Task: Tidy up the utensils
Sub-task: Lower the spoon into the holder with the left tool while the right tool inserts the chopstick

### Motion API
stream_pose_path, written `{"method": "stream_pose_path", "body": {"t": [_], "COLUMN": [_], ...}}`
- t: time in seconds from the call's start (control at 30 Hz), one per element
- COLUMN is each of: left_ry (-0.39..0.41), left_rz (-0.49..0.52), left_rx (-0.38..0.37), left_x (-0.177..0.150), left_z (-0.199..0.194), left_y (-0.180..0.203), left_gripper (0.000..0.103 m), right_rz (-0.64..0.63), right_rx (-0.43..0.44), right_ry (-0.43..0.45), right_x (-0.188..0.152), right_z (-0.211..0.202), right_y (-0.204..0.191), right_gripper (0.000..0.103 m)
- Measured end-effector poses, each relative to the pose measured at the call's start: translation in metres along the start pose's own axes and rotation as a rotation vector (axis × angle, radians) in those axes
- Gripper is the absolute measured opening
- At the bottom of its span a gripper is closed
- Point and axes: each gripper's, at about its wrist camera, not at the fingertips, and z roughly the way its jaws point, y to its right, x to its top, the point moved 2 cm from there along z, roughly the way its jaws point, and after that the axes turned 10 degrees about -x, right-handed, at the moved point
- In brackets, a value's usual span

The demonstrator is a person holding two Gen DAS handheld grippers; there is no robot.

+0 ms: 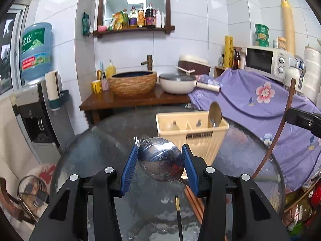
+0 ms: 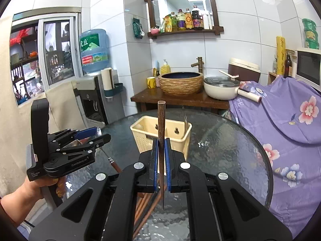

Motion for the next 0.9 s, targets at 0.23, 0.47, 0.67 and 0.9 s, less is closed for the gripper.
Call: {"method": "stream_pose_path", "body": {"t": [0.23,0.47,0.67,0.9], "left_ry": [0.099,0.114,0.014,-0.080], "left_rz": [0.089,0.206,0.263,0.290], "left_rx": [0.062,0.208,0.266,0.243], "left_x": [0.074,0.142,0.137,0.096], "left_z": [-0.016,0.013,0.066,0.100], "left_y": [0.002,0.006,0.005,0.006], "left_gripper": [0.045,0.045,0.045,0.045], "right_rz": [0.036,0.048,0.028,0.026], "right_rx": [0.069,0.012,-0.059,-0.091], "right_ry": [0.075,0.180,0.185,0.110], "right_x": [0.069,0.142,0.150,0.105], "right_z": [-0.016,-0.012,0.033,0.087], "right_y": [0.002,-0.002,-0.013,-0.013], "right_gripper": [0.007,0.007,0.007,0.007]}}
